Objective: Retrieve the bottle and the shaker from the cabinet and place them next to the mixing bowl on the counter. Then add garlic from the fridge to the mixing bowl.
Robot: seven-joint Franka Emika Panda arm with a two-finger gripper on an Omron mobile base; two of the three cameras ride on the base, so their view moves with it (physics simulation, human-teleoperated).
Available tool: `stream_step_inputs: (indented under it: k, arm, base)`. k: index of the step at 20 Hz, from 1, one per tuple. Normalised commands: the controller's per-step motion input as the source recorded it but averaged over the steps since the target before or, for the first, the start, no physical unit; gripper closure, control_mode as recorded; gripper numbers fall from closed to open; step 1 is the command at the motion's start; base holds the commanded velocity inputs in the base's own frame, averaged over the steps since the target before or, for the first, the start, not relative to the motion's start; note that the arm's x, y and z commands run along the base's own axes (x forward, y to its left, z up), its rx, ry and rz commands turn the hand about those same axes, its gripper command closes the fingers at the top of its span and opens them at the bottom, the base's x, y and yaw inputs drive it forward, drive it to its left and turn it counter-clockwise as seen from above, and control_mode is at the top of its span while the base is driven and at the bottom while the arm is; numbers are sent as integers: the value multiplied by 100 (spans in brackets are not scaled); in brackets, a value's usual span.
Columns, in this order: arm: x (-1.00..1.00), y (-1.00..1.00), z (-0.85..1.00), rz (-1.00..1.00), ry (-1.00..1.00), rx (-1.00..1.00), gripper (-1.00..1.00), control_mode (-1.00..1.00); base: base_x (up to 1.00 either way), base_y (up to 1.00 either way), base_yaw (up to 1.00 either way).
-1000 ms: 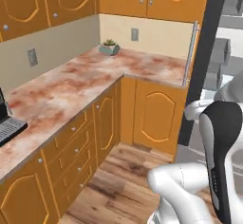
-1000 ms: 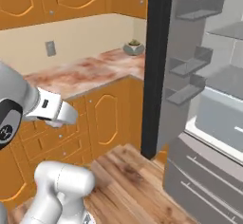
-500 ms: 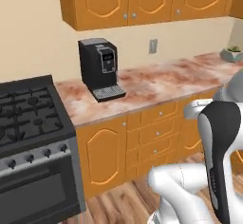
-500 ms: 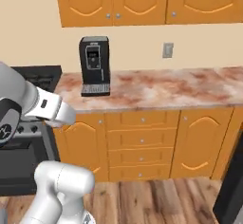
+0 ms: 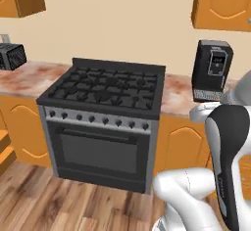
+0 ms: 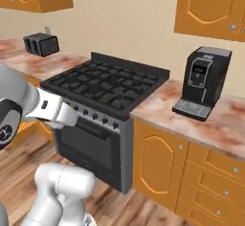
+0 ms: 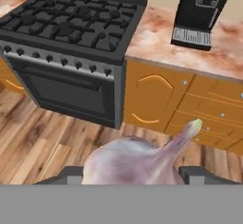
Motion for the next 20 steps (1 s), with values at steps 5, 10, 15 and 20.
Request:
stream_step_inputs:
  k: [5,10,15,20]
  arm:
    - [0,0,0,0,0,0,100,100]
    - [0,0,0,0,0,0,100,100]
    - [0,0,0,0,0,0,100,100]
    - [0,0,0,0,0,0,100,100]
  base:
    - [0,0,100]
    - [3,0,99]
    - [72,-28,59]
    - [100,-15,20]
